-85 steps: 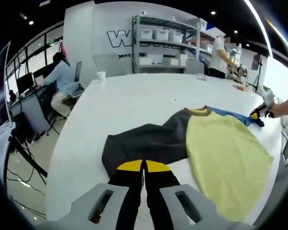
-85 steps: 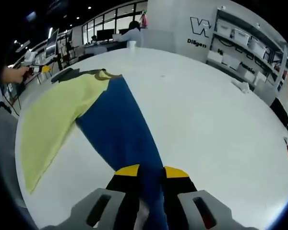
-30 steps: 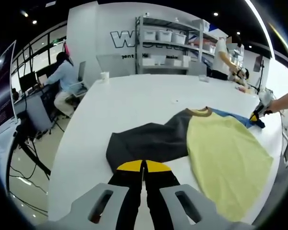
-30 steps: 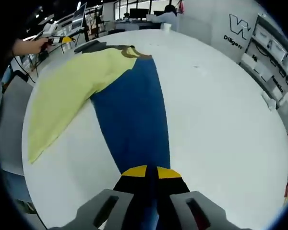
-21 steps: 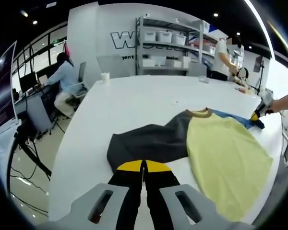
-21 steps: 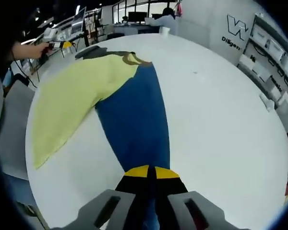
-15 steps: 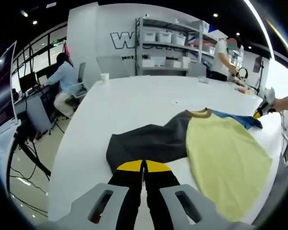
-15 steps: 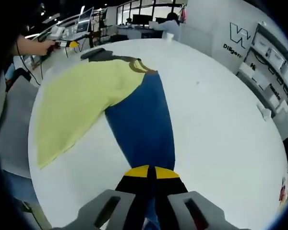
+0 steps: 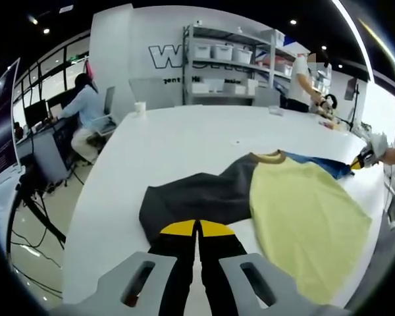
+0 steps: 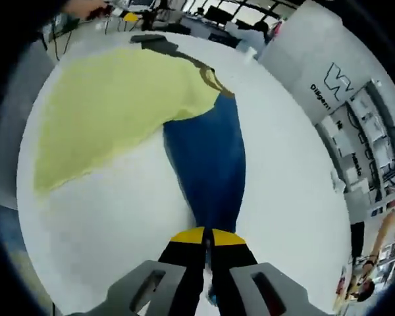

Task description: Fold the garment on the visible template until the final outline fits inside the template.

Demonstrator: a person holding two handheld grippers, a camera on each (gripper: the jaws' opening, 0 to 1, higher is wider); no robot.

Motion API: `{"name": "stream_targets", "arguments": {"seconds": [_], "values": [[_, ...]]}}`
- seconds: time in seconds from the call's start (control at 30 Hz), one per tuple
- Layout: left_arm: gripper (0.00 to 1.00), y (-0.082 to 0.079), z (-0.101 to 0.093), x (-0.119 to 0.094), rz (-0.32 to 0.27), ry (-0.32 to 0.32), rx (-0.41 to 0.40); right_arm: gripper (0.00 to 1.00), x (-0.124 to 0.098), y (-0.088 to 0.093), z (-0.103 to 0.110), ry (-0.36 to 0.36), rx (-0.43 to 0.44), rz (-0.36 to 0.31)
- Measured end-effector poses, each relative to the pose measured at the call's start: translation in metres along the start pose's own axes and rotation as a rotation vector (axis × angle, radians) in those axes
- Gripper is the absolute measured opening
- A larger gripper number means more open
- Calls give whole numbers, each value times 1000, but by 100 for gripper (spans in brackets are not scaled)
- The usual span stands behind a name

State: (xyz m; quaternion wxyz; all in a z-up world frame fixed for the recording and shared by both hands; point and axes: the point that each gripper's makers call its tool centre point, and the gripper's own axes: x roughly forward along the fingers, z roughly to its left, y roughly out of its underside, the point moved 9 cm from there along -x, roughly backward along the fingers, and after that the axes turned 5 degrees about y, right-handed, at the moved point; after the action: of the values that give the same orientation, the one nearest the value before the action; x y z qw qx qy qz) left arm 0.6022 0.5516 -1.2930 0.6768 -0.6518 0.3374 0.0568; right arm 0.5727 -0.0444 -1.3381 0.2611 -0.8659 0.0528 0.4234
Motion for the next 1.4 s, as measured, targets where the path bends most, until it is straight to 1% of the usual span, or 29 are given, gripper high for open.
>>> {"name": "stream_targets", "arguments": {"seconds": [0.03, 0.07, 0.1, 0.17, 0.2, 0.27, 0.3, 0.33, 0.43, 0.5, 0.53, 0.57, 0.6, 0.67, 0.73, 0.77, 0.8, 0.87, 0.9, 0.97, 1.13, 1.17, 1.2, 1.3, 1.4], "values": [[0, 0, 0, 0, 0, 0, 0, 0, -1, -4, -2, 72, -119, -10], [0, 0, 0, 0, 0, 1, 0, 0, 0, -4, 3, 55, -97, -8], [0, 0, 0, 0, 0, 0, 0, 0, 2, -5, 8, 21, -51, -18], [0, 0, 0, 0, 0, 1, -1, 0, 2, -10, 13, 28, -104, -21], [0, 0, 0, 0, 0, 1, -1, 0, 4, -11, 18, 19, -113, -22], [0, -1, 0, 0, -1, 1, 0, 0, 5, -12, 22, 29, -134, -19], [0, -1, 0, -1, -1, 0, -1, 0, 5, -12, 22, 29, -130, -18], [0, 0, 0, -1, -1, 0, -2, 0, 5, -13, 22, 31, -108, -21], [0, 0, 2, -2, 1, -2, -2, 0, 5, -12, 24, 33, -106, -15], [0, 0, 2, -2, 0, -4, -2, 0, 3, -10, 25, 66, -102, -1], [0, 0, 2, -3, 0, -4, -3, 0, 1, -10, 26, 78, -78, 1], [0, 0, 3, -3, -1, -5, -4, 0, 0, -9, 29, 78, -50, 6], [0, 1, 3, -2, -1, -4, -4, 0, -1, -9, 32, 73, -43, 7], [0, 1, 2, -2, 1, -3, -5, 0, -1, -10, 40, 45, -22, -8], [0, 1, 1, -2, -1, -1, -5, 0, 0, -10, 50, 19, -8, -5], [0, 1, 1, -1, -1, 0, -6, 0, 0, -10, 56, -12, 28, -12], [0, 1, 0, -1, -1, 0, -5, 0, 1, -10, 60, -33, 39, -20], [0, 1, -1, -1, -2, 3, -5, 0, 1, -8, 66, -66, 66, 4], [0, 1, -1, -1, -1, 3, -5, 0, 1, -8, 67, -70, 78, 1], [0, 1, 0, -1, -2, 3, -5, 0, -1, -6, 66, -63, 111, -5], [0, 1, 0, -1, -3, 3, -4, 0, -11, -5, 50, -8, 200, -46], [0, 1, 0, -1, -3, 4, -4, 0, -13, -3, 44, 5, 223, -42], [0, 1, 0, -1, -3, 4, -4, 0, -14, -1, 40, 11, 222, -43], [0, 2, 0, 0, -2, 5, -4, 1, -18, 7, 25, 43, 248, -73], [0, 2, 0, 0, 0, 6, -4, 3, -18, 15, 13, 52, 295, -71]]}}
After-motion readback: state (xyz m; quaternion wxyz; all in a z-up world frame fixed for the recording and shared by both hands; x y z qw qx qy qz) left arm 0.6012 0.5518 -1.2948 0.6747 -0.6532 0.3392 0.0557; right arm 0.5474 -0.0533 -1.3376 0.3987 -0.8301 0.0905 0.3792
